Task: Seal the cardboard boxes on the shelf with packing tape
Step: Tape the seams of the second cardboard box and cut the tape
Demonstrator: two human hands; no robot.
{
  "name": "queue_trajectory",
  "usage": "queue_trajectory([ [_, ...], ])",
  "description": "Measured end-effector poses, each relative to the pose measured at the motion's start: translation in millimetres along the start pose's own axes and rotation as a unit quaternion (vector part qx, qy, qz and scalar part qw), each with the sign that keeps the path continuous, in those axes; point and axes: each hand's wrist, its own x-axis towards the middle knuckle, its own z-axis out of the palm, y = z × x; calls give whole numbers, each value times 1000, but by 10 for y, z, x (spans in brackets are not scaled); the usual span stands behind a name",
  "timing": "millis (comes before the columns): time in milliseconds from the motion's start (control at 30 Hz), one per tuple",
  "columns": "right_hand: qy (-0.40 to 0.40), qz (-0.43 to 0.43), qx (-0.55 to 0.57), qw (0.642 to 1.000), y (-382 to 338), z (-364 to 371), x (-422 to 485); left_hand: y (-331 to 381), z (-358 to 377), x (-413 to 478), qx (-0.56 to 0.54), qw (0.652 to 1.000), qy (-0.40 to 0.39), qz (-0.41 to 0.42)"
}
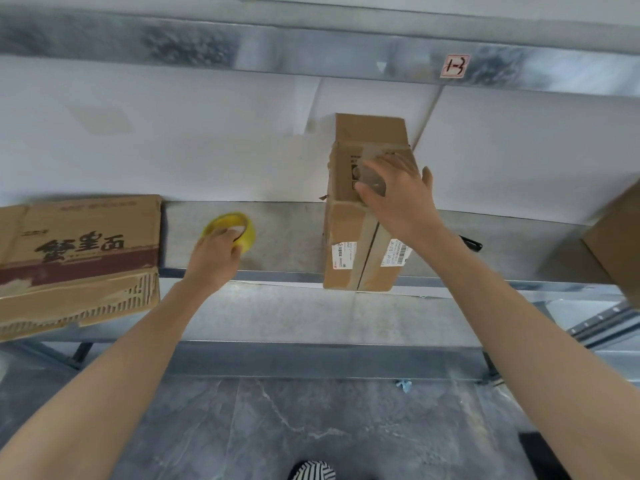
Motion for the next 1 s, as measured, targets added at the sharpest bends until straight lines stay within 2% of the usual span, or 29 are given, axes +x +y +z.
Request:
queue_trajectory([
  [133, 2, -50, 58, 997, -168, -51, 4, 492, -380, -19, -69, 991, 60, 102],
  [200, -32, -56, 143, 988, -247, -79, -10, 707, -564, -62, -71, 981, 92, 158],
  [300, -108, -11, 291, 950, -328, -136, -10, 965, -793, -137, -86, 966, 116, 215],
  [367, -141, 3, 346, 927, -351, -174, 3, 1102, -894, -183, -92, 959, 124, 239],
  [500, -137, 12, 417, 898, -298, -215, 35, 1324, -1007, -242, -97, 954, 131, 253],
  [600, -117, 53, 435, 891, -200, -271, 88, 1446, -1055, -265, -98, 953, 129, 258],
  [767, -148, 60, 478, 864, -74, -401, 155, 1591, -1054, -301, -99, 953, 110, 263],
  [1000, -75, 18, 419, 905, 33, -516, 149, 1728, -1004, -310, -96, 954, 102, 265],
])
